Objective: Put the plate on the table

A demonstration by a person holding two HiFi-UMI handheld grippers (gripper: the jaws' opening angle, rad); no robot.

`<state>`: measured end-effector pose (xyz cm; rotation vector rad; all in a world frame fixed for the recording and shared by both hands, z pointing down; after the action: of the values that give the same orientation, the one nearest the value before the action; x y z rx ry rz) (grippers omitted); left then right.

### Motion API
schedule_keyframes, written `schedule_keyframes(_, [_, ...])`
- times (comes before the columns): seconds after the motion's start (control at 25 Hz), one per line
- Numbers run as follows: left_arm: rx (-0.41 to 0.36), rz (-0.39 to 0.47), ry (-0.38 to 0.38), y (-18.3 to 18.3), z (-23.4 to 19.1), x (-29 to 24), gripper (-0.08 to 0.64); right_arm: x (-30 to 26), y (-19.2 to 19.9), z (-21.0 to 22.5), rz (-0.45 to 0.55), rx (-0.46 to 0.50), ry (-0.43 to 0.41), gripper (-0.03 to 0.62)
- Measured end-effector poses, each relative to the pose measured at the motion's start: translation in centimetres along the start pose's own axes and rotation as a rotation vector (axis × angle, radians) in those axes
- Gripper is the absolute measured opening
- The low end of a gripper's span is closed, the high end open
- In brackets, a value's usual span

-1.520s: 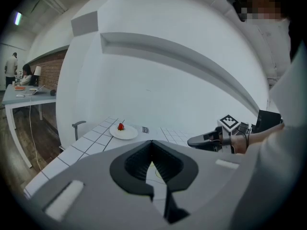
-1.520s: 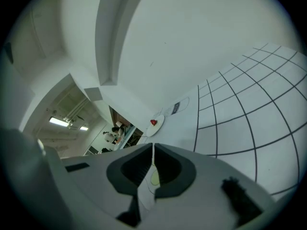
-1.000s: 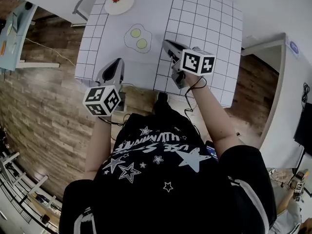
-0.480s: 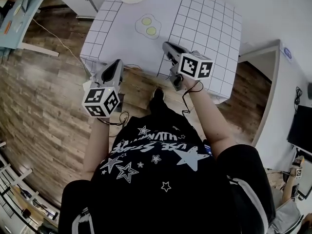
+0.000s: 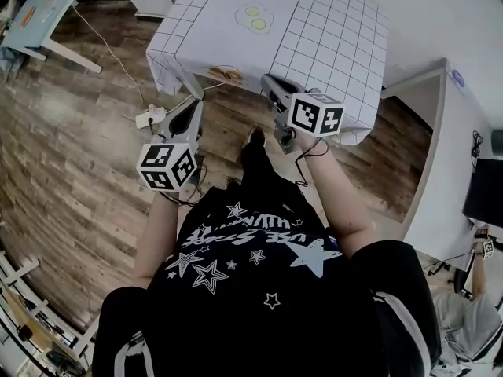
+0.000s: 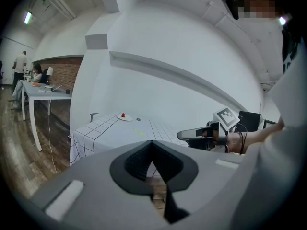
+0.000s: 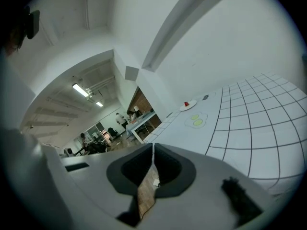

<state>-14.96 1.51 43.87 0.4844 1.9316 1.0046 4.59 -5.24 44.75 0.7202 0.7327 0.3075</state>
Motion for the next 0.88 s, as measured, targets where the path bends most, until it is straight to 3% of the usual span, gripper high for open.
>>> schedule_keyframes(0.32, [0.005,0.019,0.073,2.3,3.0,2.1,0.009,4.8,4.3,-2.8,-0.016,0.061,0.087,0.017])
schedule_keyframes(0.48, [-0.02,0.008,0.099,2.3,5.3,2.0,0.009,7.4,4.1,-2.0,0.005,0.057,0.123,0.015])
schedule_keyframes(0.68, [-0.025,0.029,0.072,2.5,6.8,2.2,0.009,9.2,3.3,-0.8,0.03,0.077,0.114,0.015])
schedule_keyframes(0.88, [0.024,0.034,0.043,2.3,8.4,1.4,0.009,11.5,2.7,0.3,0.022,0.102,0.099,0.014])
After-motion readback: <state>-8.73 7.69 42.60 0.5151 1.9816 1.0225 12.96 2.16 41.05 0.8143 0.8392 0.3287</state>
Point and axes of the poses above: the fingertips, and each gripper's own axes: x backward along the fingers, z to its right, y out of its underside, the point moved 4 cm from there along x, backward along the fingers, and after that the axes turned 15 degrees about -z, right-handed, at the moved point
